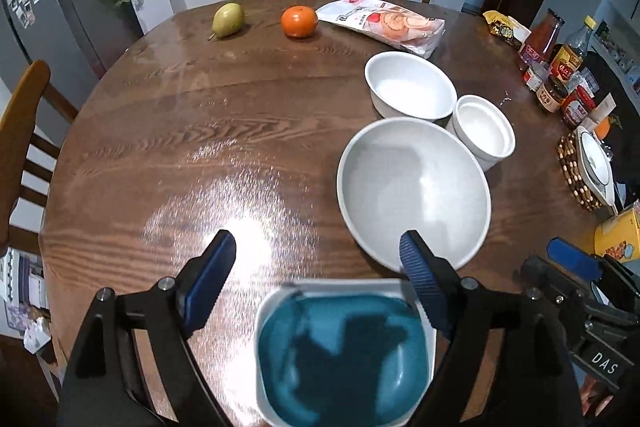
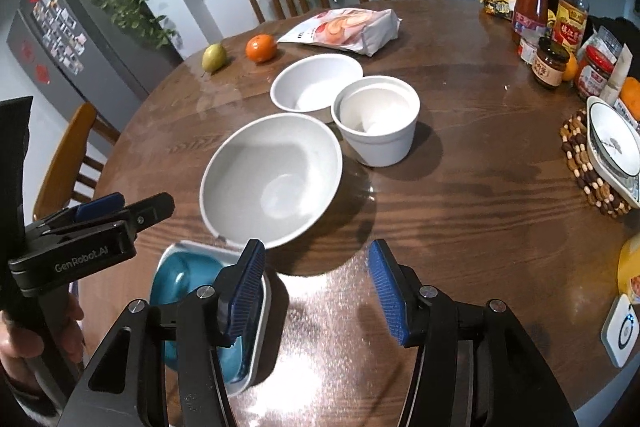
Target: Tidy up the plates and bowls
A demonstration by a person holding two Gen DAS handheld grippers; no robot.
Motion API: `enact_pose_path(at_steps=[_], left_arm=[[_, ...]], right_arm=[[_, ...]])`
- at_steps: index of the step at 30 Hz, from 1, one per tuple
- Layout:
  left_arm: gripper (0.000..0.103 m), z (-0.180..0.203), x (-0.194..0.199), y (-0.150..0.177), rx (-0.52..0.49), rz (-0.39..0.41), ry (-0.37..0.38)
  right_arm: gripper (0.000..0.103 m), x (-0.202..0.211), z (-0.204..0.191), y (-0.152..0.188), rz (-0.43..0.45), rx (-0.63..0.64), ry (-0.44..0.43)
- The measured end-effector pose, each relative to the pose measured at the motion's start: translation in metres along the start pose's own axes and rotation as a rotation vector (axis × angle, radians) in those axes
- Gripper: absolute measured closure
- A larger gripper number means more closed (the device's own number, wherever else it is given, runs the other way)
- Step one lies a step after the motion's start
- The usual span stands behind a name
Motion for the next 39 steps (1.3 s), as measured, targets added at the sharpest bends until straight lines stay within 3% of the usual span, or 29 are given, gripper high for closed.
enact_pose_path(at_steps=[13, 15, 17, 20, 24, 28, 31, 39], left_arm=[[0.022, -0.005, -0.064, -0.015, -0.008, -0.113, -0.020], [0.029, -0.005, -0.073, -0.016, -0.012, -0.132, -0.024], [0.044, -0.005, -0.079, -0.017, -0.012, -0.150, -0.010], [0.055, -0.003, -0.086, -0.019, -0.010, -0.171, 0.014], [0.068, 0.000, -0.093, -0.021, -0.012, -0.191, 0.050], [0.082, 0.008, -0.096, -0.023, -0.029, -0.198, 0.072], [0.082, 0.013, -0.098, -0.024, -0.043, -0.192, 0.070], [0.085, 0.020, -0.081, -0.026, -0.054, -0.145, 0.066]], right_arm=[[0.048, -0.051, 0.006, -0.019, -0.071, -0.061, -0.018], [0.048, -0.059, 0.008, -0.020, -0.077, -0.073, -0.023], [0.048, -0.066, 0.009, -0.020, -0.095, -0.082, -0.039], [0.049, -0.075, 0.011, -0.021, -0.117, -0.097, -0.051], [0.066, -0.081, 0.013, -0.021, -0.129, -0.112, -0.076], [0.076, -0.084, 0.010, -0.023, -0.136, -0.103, -0.087], [0.087, -0.083, 0.005, -0.026, -0.130, -0.074, -0.083], [0.088, -0.073, 0.006, -0.023, -0.113, -0.070, -0.080]])
Point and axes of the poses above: each gripper's, at about its wrist camera, not at the fingertips, and x roughly against the way its jaws point, z to its right, y to its underside, the point moved 4 cm from there along -x, roughly the way its jaws point, and after that the axes turned 7 degrees about y, right-handed, at the moved point
